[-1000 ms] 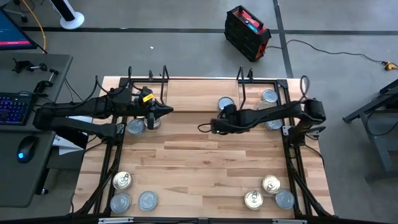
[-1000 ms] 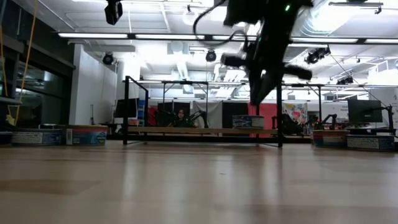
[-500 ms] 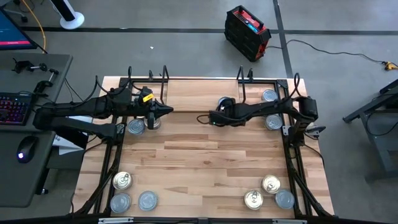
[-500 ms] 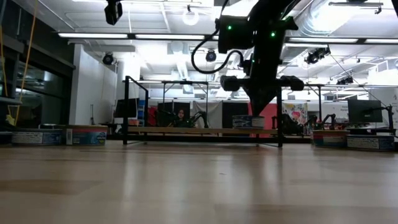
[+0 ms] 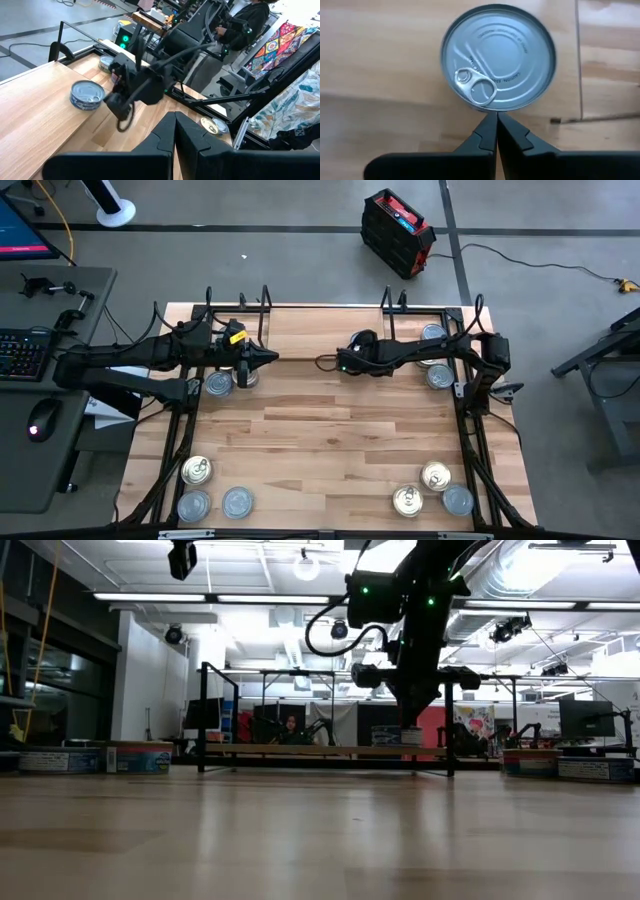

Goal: Stack canned seafood by type on shelf
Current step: Put the blue tuna can on the shelf

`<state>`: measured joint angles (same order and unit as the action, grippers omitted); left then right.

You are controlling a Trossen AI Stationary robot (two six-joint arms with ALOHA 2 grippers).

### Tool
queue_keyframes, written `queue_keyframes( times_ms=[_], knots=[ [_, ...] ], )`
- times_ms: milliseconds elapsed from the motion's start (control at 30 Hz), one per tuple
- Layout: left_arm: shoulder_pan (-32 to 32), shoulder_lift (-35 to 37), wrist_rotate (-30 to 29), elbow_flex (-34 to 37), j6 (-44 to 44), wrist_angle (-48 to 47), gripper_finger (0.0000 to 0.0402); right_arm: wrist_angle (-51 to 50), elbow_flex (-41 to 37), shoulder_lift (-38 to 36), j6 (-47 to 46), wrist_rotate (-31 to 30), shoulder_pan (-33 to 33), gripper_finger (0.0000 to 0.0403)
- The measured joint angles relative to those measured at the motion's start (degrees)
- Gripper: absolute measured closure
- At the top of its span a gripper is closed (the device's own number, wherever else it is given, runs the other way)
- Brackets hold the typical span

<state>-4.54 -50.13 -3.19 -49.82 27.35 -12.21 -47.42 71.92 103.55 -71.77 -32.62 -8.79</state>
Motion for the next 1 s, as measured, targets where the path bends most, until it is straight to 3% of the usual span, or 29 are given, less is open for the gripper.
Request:
queue_keyframes(
  times_ms=[633,1000],
  knots=[
    [0.0,0.0,-2.0,0.0,-5.8,0.0,0.0401,4.7,0.0,0.0,5.6,2.6,-5.8,0.0403],
    [0.0,0.0,-2.5,0.0,-6.2,0.0,0.0401,0.3,2.4,-0.8,9.6,4.9,-0.4,0.0403]
  ],
)
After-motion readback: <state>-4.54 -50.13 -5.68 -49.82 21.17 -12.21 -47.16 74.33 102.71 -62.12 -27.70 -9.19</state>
